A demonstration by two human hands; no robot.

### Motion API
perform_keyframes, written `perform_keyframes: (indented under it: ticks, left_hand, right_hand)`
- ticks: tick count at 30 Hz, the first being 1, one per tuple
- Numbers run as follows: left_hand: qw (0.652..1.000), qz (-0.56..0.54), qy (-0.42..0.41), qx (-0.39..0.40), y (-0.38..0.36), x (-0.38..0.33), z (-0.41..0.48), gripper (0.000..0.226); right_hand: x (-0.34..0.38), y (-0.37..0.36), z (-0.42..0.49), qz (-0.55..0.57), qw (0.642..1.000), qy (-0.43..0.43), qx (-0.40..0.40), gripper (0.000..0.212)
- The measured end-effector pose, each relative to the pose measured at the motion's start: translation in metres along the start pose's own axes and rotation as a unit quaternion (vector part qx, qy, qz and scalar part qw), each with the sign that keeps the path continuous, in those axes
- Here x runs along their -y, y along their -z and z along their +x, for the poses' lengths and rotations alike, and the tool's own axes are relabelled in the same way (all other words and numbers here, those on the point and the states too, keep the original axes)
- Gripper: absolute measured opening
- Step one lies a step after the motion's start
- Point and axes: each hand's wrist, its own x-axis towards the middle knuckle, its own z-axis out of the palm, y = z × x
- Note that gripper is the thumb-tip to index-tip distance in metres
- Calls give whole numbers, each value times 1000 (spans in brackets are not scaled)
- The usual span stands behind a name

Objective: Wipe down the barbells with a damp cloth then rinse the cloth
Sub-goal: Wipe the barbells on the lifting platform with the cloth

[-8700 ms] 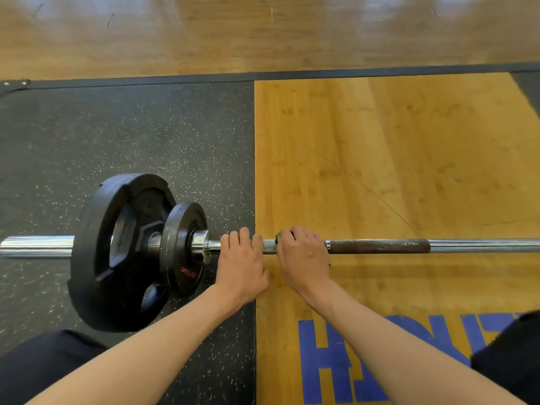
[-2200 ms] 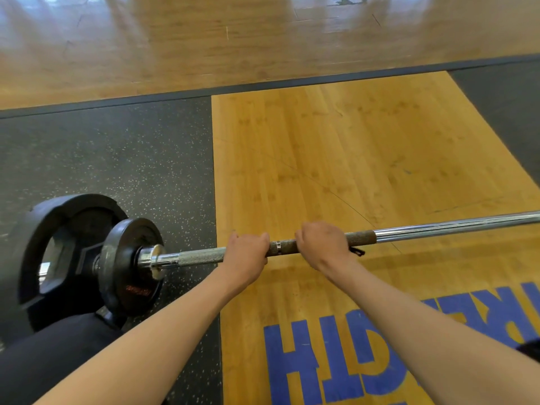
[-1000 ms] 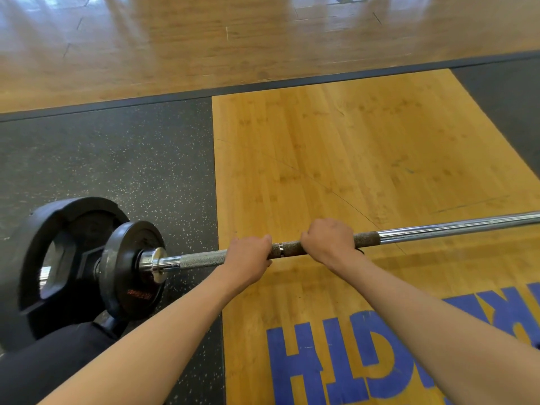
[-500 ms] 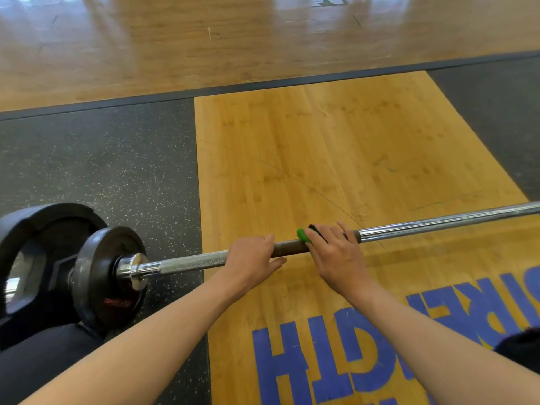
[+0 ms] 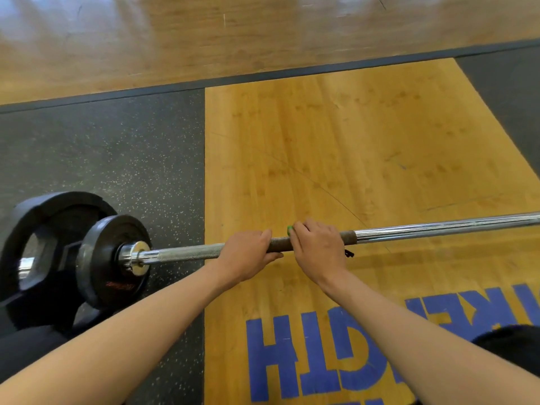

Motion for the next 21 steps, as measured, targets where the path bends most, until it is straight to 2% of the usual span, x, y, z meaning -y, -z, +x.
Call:
perform_keyframes:
  ticks: [3,8,10,12,14,17,21]
  left_hand:
    - [998,58,28,-22,2,-10,-10,46]
    - [993,18,61,97,21,-16,-2,44]
    - [993,20,33,112,26,-16,6,47]
    - [994,28,-28,102,24,-18,13,54]
    - [993,-15,-63,97,21,-18,18,52]
    - [986,-105,-62,115,18,-13,25,49]
    - [983,-119,-76,119,12,-7,28,48]
  right_hand:
    - [0,-1,-3,-3,1000,0,1,36]
    - [2,3,-2,8,999,-4,51,34]
    - [1,2,2,6,998,-5,59,26]
    - [2,0,2,-8,1000,-18,19,28]
    - [3,0,5,-14,999,-22,-24,31]
    - [-1,-5,-1,-3,999,-1,-42,29]
    - [-7,1,-14,6,999,16,-45,28]
